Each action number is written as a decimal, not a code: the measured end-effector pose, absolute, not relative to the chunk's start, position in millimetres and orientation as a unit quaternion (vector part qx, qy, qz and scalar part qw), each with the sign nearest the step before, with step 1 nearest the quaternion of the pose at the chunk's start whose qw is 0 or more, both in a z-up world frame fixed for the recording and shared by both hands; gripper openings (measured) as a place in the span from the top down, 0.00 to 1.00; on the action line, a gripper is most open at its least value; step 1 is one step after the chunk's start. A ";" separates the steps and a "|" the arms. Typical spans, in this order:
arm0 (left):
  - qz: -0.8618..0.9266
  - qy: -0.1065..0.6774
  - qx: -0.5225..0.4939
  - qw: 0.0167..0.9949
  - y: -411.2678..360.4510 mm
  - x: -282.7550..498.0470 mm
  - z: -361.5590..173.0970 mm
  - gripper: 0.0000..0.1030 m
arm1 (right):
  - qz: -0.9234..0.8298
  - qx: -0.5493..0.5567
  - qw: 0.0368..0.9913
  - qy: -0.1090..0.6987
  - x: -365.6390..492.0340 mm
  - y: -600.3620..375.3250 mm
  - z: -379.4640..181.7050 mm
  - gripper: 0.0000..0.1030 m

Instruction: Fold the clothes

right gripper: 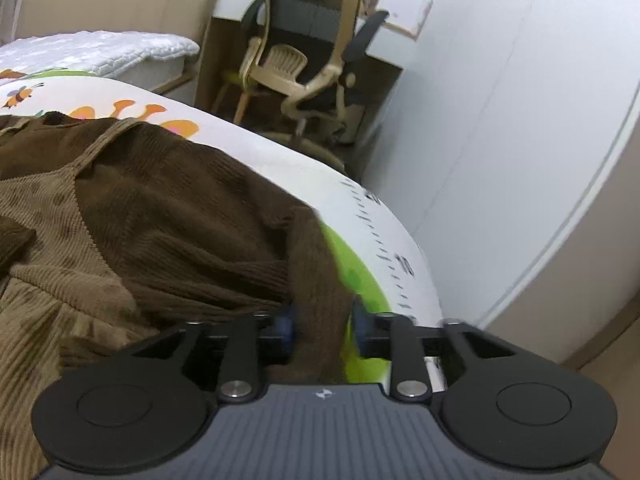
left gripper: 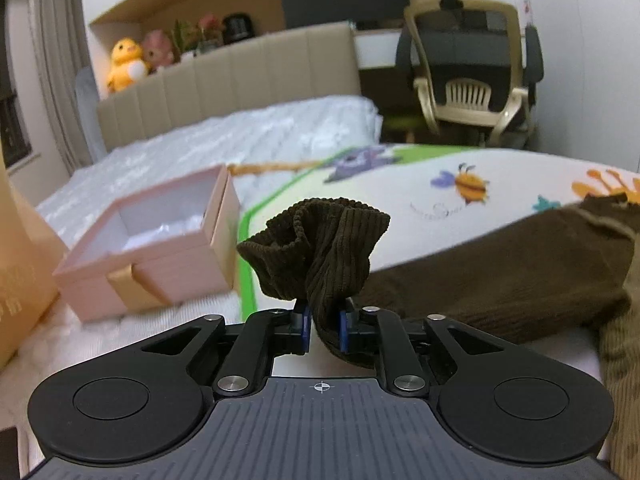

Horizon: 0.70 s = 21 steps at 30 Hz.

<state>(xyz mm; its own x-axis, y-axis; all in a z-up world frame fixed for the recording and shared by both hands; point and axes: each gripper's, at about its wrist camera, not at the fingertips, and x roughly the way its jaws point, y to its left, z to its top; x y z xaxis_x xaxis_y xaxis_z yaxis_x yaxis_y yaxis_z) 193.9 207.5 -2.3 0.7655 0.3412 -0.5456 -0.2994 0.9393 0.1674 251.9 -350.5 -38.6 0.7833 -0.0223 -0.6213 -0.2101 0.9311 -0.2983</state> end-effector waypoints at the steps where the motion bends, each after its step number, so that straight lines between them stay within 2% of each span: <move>1: 0.175 0.300 0.023 0.937 211.9 189.3 -0.2 0.59 | 0.041 -0.176 0.928 0.326 250.2 -359.4 -36.4 0.45; 2: 0.180 0.304 0.008 0.936 216.9 184.3 2.3 0.55 | 0.033 -0.167 0.929 0.328 248.2 -368.3 -33.2 0.35; 5: 0.145 0.326 -0.071 0.931 227.4 168.2 13.0 0.52 | 0.037 -0.071 0.938 0.338 237.4 -396.4 -14.6 0.30; 6: 0.126 0.329 -0.095 0.931 226.0 162.3 17.8 0.47 | 0.046 -0.036 0.940 0.337 232.9 -403.8 -9.6 0.28; 8: 0.083 0.320 -0.124 0.935 212.3 151.6 29.9 0.38 | 0.069 0.026 0.941 0.330 225.6 -413.1 0.1 0.14; 10: 0.033 0.303 -0.131 0.943 188.2 148.5 40.1 0.25 | 0.095 0.068 0.938 0.326 223.8 -409.5 6.3 0.09; 13: -0.053 0.280 -0.136 0.949 142.7 154.6 50.4 0.15 | 0.147 0.100 0.929 0.323 226.9 -382.9 13.4 0.03; 17: -0.117 0.266 -0.117 0.950 84.2 170.9 40.8 0.12 | 0.188 0.070 0.925 0.322 240.3 -328.6 18.0 0.03; 21: -0.041 0.223 -0.073 0.971 72.5 167.8 35.7 0.09 | 0.180 -0.076 0.937 0.289 255.3 -267.6 22.7 0.04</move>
